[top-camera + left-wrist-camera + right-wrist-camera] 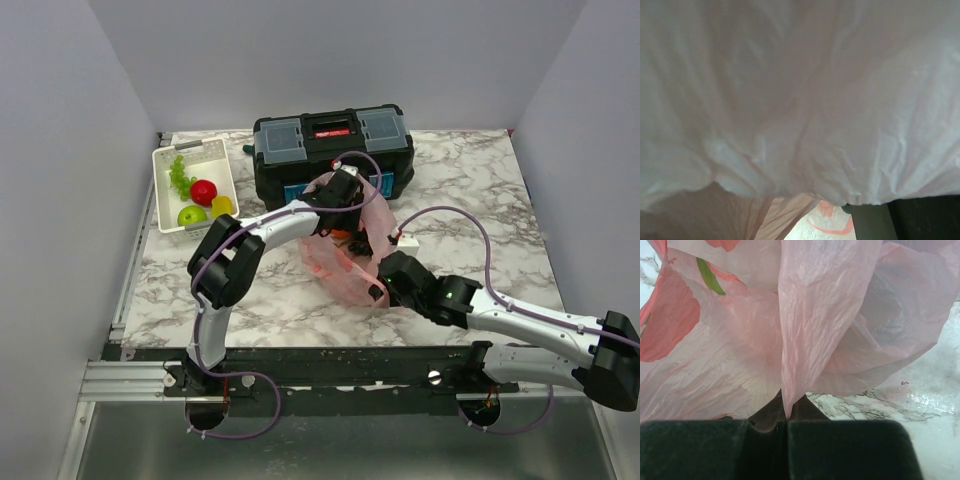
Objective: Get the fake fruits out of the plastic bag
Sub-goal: Take out the fake fruit from the plastic bag.
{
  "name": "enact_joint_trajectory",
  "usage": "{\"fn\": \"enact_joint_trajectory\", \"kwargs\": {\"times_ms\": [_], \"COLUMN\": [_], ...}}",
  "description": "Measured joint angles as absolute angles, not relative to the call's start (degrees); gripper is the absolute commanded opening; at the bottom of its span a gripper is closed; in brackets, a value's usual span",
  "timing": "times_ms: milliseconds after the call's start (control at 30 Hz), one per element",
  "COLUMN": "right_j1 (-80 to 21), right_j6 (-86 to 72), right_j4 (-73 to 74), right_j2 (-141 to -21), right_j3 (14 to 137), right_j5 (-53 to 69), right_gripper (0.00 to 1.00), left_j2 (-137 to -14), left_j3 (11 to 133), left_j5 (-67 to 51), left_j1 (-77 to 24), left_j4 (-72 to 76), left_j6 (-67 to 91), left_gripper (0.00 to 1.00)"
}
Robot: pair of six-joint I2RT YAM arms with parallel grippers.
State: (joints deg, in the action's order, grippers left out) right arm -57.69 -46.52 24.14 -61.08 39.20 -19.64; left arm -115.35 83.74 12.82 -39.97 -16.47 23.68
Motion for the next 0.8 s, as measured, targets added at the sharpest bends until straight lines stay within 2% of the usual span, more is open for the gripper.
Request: {"fn": "enact_joint_trajectory", "kwargs": {"times_ms": [133,433,667,800], "right_j1": [-57.7,-57.7,-60.1,-61.2], "right_j6": [-46.5,-43.9,-36.7,-34.7], "right_j4": [24.5,25.2,20.9,20.7], "right_j2": [-61.1,-60.1,-60.2,-60.4], "right_j3": [39.6,40.5,41.3,41.7], "right_j5": [-19.6,-15.4,-3.6,-0.5], "right_gripper": [0.01,0.01,0.01,0.01], "left_j2": [-116.1,-116.0,-112.6,-109.4], "left_j3": [85.5,85.7,79.9,75.1], "left_j5": [12.8,12.8,12.9,13.0], "left_j1": [-40.2,-40.1,-40.5,-41.4], "left_j4": [-19.4,-20.1,-16.9,-15.5], "left_j6": [24.8,26.9,28.1,28.6], "left_gripper": [0.67,0.64,0.74,0.76]}}
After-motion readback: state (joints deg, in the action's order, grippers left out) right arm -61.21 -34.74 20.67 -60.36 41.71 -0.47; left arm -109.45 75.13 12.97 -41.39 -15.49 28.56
